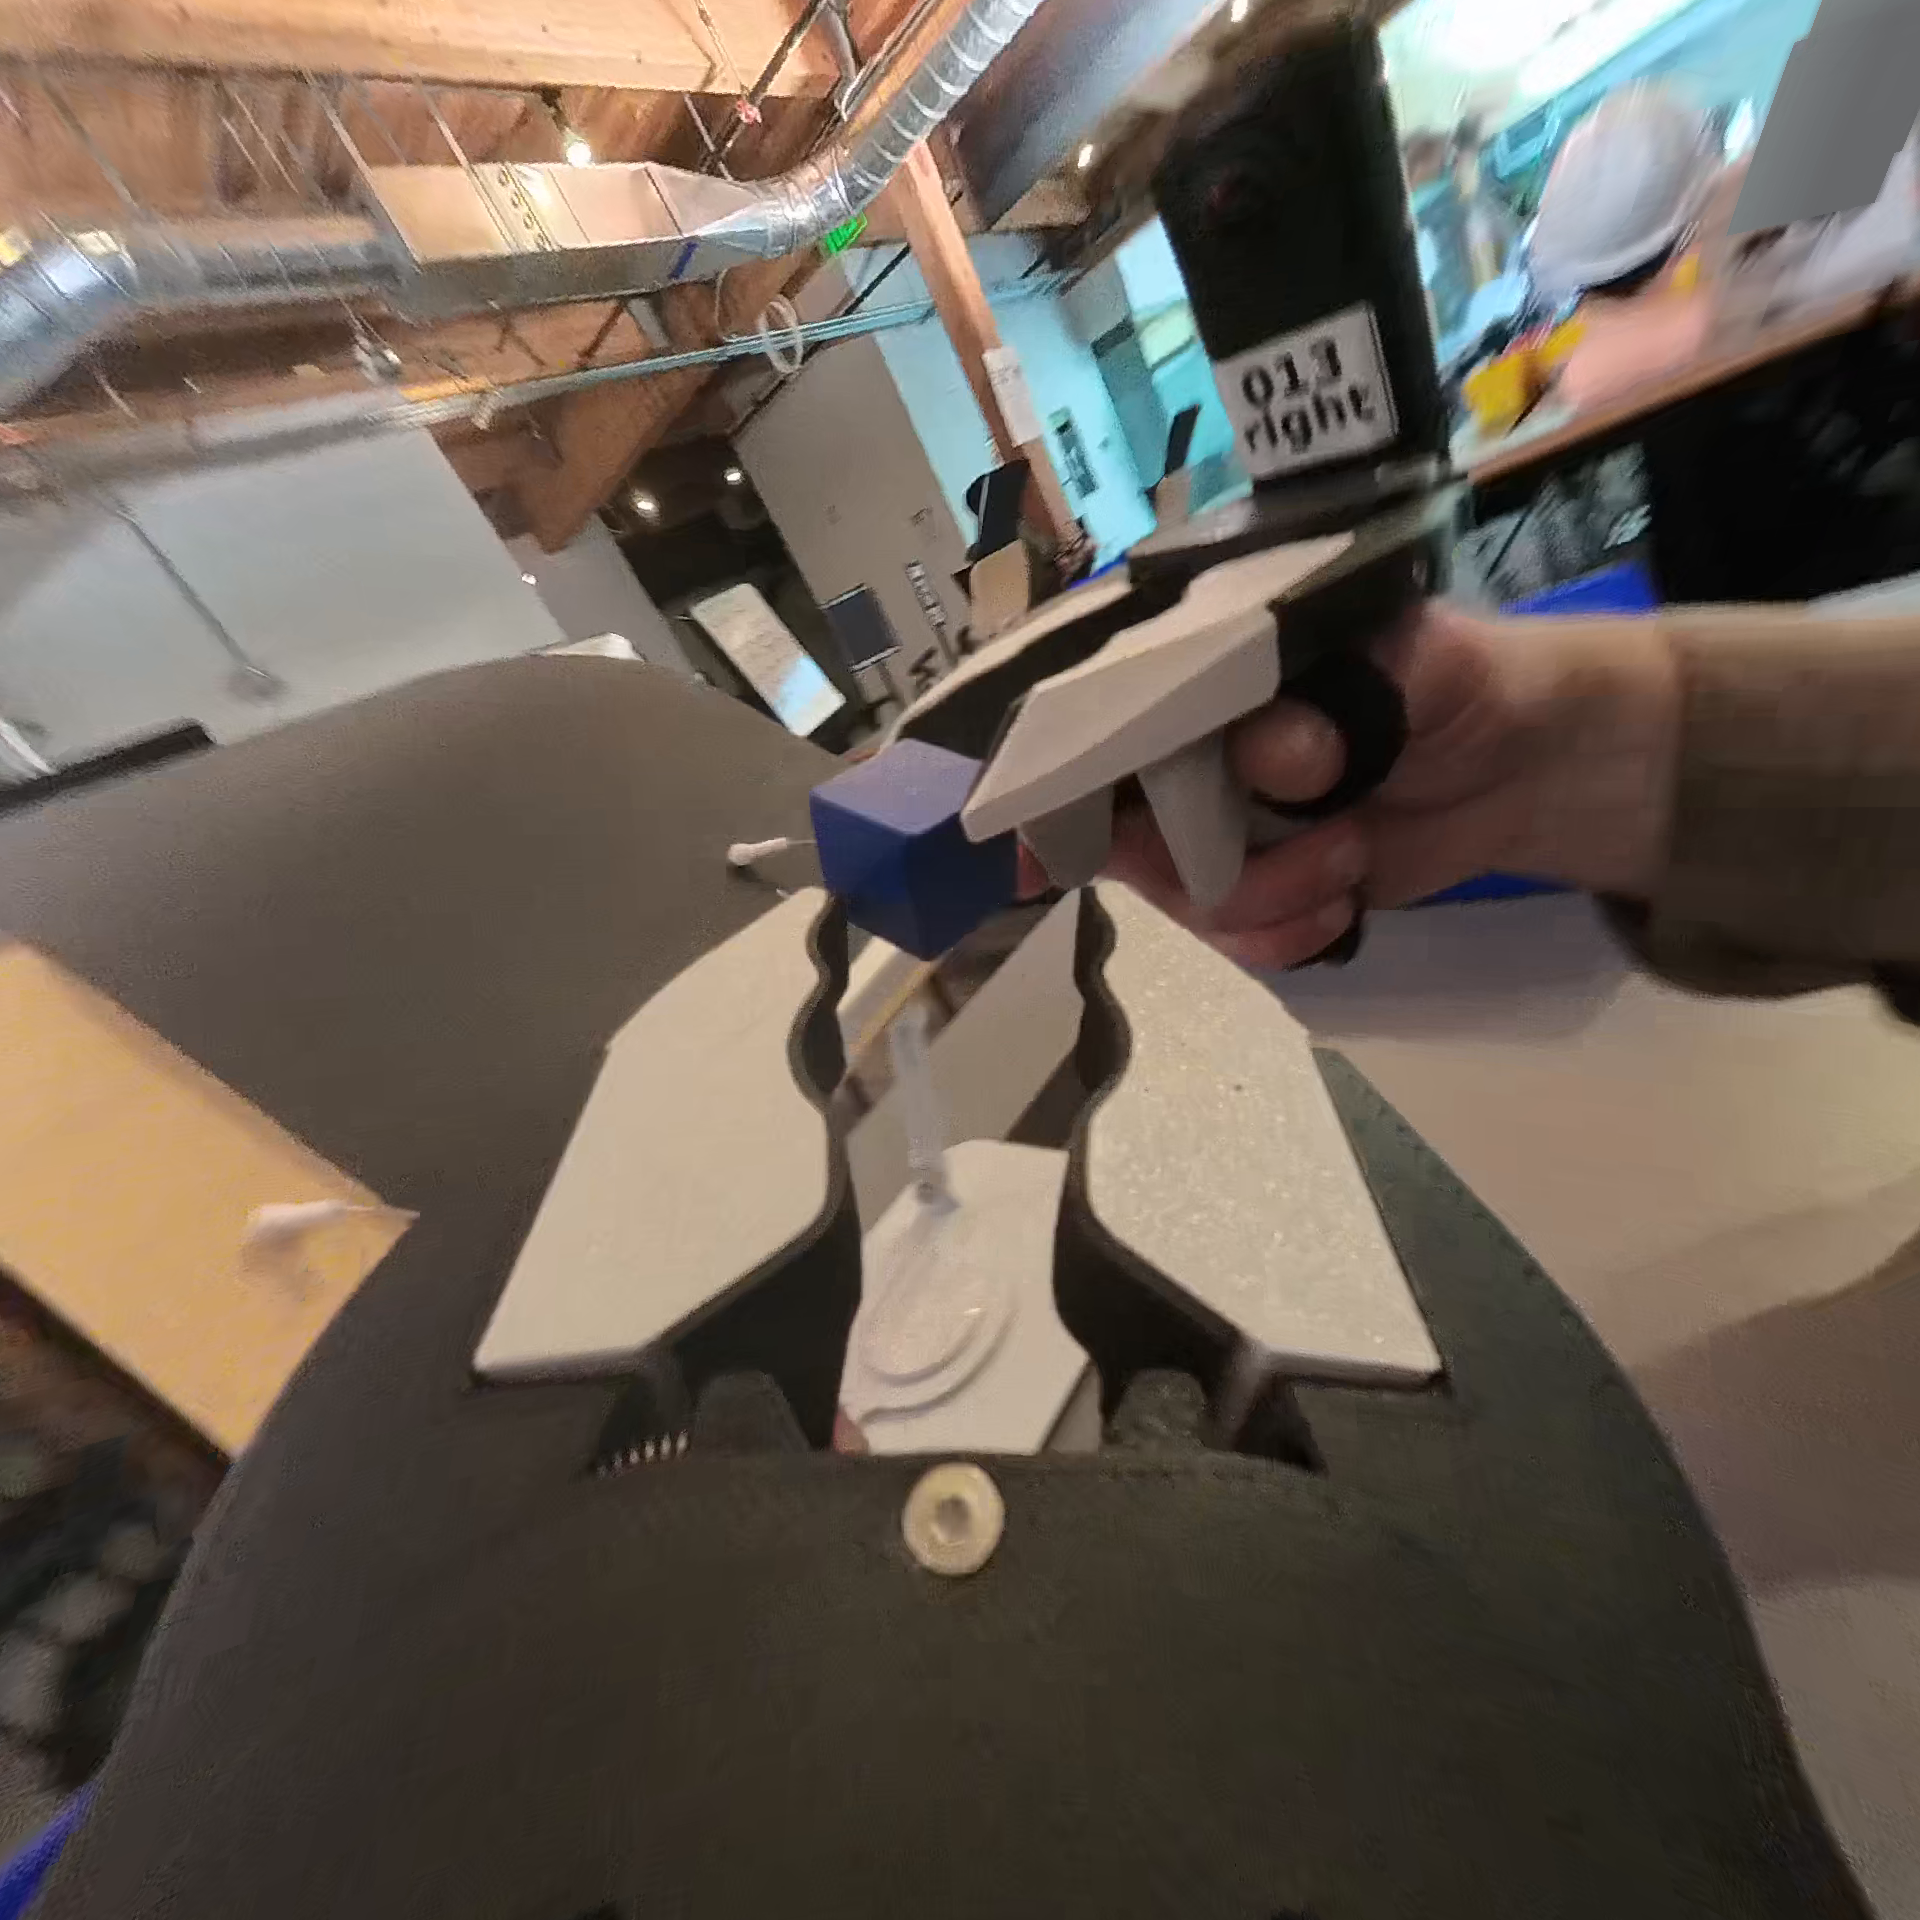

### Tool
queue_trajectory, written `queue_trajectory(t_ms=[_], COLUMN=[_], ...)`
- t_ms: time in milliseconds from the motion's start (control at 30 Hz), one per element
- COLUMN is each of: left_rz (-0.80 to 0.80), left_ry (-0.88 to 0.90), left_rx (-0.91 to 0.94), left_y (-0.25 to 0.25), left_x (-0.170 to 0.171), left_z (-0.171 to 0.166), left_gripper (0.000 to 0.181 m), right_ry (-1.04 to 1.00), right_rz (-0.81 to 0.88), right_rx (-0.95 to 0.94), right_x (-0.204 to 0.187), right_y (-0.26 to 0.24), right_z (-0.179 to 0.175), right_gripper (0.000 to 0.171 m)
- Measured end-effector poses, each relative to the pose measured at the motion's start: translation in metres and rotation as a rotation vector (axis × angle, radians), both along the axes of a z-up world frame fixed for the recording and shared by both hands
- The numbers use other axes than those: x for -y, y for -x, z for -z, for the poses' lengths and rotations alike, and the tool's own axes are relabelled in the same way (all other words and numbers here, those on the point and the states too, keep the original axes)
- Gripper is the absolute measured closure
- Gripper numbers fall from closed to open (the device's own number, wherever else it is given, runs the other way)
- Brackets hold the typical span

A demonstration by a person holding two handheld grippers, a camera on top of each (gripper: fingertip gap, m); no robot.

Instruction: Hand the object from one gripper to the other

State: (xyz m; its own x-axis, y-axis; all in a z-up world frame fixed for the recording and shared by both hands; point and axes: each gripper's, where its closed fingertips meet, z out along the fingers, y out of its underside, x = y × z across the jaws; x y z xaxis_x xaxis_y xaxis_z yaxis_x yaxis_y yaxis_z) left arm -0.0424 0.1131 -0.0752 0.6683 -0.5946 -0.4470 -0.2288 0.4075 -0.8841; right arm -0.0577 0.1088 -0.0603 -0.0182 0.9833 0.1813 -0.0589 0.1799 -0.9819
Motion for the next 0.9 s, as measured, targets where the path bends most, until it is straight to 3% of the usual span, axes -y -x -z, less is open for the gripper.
queue_trajectory(t_ms=[167, 367, 667, 900], left_rz=[0.214, 0.408, 0.576, 0.624], left_ry=[0.249, 0.433, 0.542, 0.674], left_rx=[0.267, 0.406, 0.507, 0.534], left_y=[0.002, 0.001, 0.001, 0.0], left_x=[0.005, 0.013, 0.026, 0.023], left_z=[-0.011, -0.014, -0.022, -0.014], left_gripper=[0.136, 0.126, 0.129, 0.125], right_ry=[-0.016, -0.03, -0.048, -0.236], right_rz=[-0.038, -0.062, -0.095, -0.019], right_rx=[-0.025, -0.028, -0.026, 0.039], right_x=[0.007, 0.013, 0.02, 0.023], right_y=[0.001, 0.001, 0.002, 0.006], right_z=[-0.002, -0.003, -0.001, 0.007], right_gripper=[0.145, 0.145, 0.145, 0.145])
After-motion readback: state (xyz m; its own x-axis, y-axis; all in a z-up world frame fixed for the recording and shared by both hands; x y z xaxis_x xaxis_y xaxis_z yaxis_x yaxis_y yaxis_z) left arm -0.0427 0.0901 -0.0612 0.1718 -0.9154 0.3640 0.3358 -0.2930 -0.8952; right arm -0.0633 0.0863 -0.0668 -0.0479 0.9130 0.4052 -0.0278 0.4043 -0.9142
